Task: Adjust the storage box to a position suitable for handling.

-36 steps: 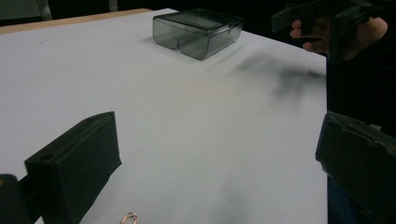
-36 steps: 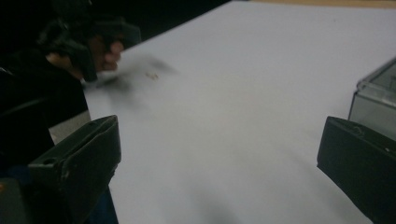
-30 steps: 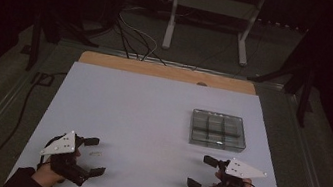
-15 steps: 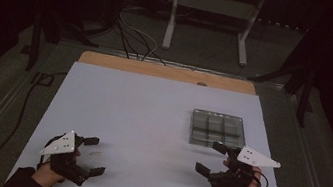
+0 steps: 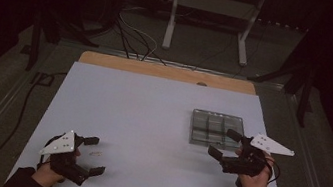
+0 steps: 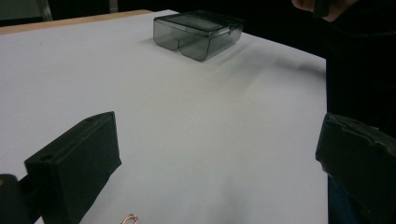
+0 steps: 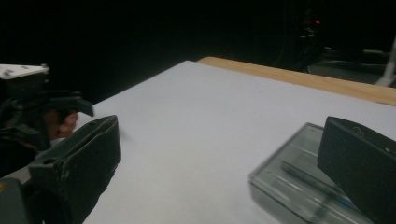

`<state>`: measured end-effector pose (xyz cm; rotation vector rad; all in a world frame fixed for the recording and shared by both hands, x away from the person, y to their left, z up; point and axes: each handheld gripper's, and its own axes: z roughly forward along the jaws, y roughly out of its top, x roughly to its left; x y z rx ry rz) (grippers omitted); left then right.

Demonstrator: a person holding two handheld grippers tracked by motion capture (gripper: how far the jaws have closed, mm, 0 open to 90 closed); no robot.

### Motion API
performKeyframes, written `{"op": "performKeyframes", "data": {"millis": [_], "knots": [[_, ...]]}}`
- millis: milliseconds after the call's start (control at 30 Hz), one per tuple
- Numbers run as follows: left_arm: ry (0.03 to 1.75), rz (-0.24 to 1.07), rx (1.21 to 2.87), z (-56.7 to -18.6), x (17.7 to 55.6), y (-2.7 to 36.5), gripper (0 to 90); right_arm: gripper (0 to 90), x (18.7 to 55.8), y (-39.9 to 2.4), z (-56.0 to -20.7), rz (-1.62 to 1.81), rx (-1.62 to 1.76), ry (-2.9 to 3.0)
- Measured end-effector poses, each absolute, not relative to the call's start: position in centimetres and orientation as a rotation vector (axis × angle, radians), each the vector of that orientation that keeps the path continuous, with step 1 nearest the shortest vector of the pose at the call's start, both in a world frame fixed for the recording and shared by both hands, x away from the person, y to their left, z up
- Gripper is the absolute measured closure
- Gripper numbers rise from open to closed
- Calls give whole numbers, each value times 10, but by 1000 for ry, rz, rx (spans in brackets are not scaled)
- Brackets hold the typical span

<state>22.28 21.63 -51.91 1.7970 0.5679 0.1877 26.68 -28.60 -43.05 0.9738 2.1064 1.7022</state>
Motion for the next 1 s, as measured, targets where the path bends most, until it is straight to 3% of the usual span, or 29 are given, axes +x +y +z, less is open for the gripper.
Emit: {"op": "performKeyframes", "data": {"millis": [800,1000], "knots": [[578,187,1793,-519,224,217,8,2,318,-338,-442,1427,1224,1968],[576,187,1797,-519,224,217,8,215,327,-349,-453,1349,1290,1909]]}}
